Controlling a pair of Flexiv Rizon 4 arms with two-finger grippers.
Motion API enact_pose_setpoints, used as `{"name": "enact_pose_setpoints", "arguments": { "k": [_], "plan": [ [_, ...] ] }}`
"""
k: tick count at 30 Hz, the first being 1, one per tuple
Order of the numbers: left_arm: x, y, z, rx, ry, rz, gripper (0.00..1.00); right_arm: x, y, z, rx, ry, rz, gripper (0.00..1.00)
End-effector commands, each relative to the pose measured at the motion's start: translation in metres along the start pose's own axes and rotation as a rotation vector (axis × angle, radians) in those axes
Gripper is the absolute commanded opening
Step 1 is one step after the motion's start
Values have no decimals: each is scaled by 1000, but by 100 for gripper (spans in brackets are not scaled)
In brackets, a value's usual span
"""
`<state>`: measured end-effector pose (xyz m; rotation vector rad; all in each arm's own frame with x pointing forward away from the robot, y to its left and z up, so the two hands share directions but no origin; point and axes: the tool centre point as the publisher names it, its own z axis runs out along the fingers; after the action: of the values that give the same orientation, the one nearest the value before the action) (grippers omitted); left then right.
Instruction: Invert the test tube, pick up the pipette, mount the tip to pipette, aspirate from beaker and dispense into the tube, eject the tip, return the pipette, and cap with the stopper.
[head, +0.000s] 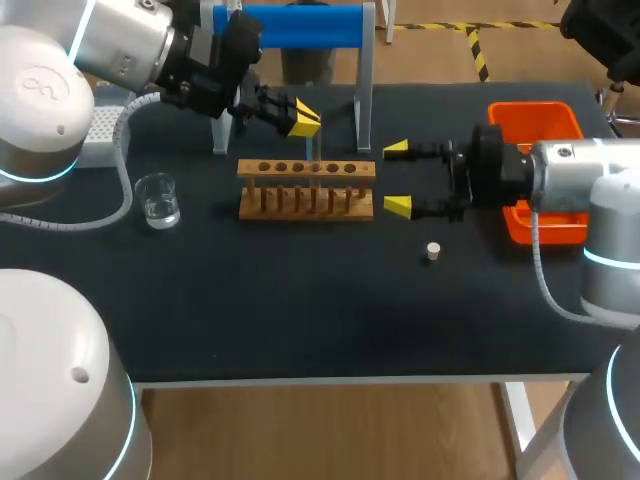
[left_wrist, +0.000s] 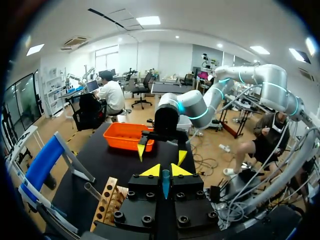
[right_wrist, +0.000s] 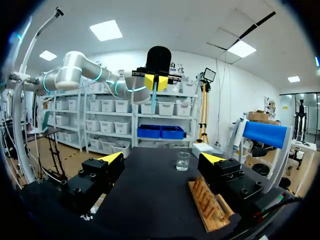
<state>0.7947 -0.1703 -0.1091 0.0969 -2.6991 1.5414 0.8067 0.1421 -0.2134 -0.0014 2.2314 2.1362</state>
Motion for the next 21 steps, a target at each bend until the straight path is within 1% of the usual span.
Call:
{"name": "enact_pose_setpoints", "arguments": {
  "k": [1, 4, 9, 15, 21],
  "plan": [
    [0, 0, -1, -1, 3, 0, 0, -8, 12, 16, 21, 30, 8, 100],
    [0, 0, -1, -1, 3, 0, 0, -7, 23, 29, 20, 51, 28, 100],
    [0, 0, -1, -1, 3, 0, 0, -5, 37, 45, 2, 70, 18, 100],
    [0, 0, -1, -1, 3, 0, 0, -3, 47, 62, -11, 77, 42, 100],
    [0, 0, -1, -1, 3, 0, 0, 7, 55, 69, -30, 88, 57, 100]
  ]
}}
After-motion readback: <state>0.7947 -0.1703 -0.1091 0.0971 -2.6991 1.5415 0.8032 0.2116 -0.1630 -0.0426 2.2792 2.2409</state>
